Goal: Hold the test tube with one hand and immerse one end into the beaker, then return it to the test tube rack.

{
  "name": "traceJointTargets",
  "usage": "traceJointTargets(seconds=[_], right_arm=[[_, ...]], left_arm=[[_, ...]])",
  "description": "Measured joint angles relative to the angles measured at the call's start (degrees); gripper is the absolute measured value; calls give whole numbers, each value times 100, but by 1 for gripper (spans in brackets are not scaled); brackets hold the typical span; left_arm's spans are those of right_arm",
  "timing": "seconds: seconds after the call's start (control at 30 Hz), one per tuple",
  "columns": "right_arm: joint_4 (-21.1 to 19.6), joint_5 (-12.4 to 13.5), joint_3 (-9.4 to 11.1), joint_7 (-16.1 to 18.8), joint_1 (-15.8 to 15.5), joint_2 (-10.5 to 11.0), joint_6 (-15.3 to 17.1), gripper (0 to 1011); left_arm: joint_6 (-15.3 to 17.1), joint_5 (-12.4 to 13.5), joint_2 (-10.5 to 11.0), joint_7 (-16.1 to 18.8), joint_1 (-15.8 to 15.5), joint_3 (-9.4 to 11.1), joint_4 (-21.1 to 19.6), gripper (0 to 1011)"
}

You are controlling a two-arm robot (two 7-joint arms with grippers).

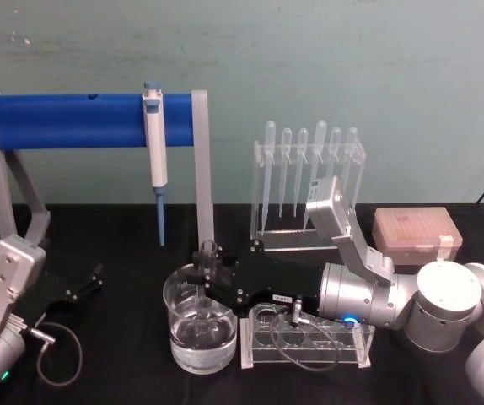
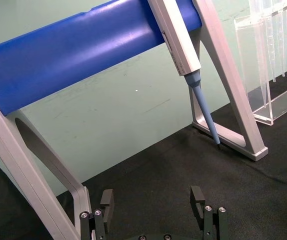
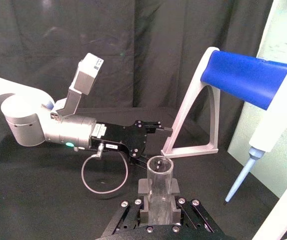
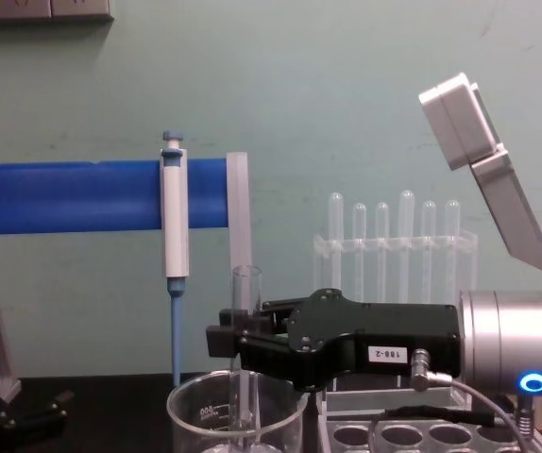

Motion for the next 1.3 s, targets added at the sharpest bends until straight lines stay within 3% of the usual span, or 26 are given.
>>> traceJointTargets(seconds=[0.37,1.3], right_arm=[[11,-116,54,22,-66,-4,-102,227],[6,-82,59,16,-54,-4,-77,226]], left_arm=[[0,0,0,0,0,0,0,1000],[0,0,0,0,0,0,0,1000]])
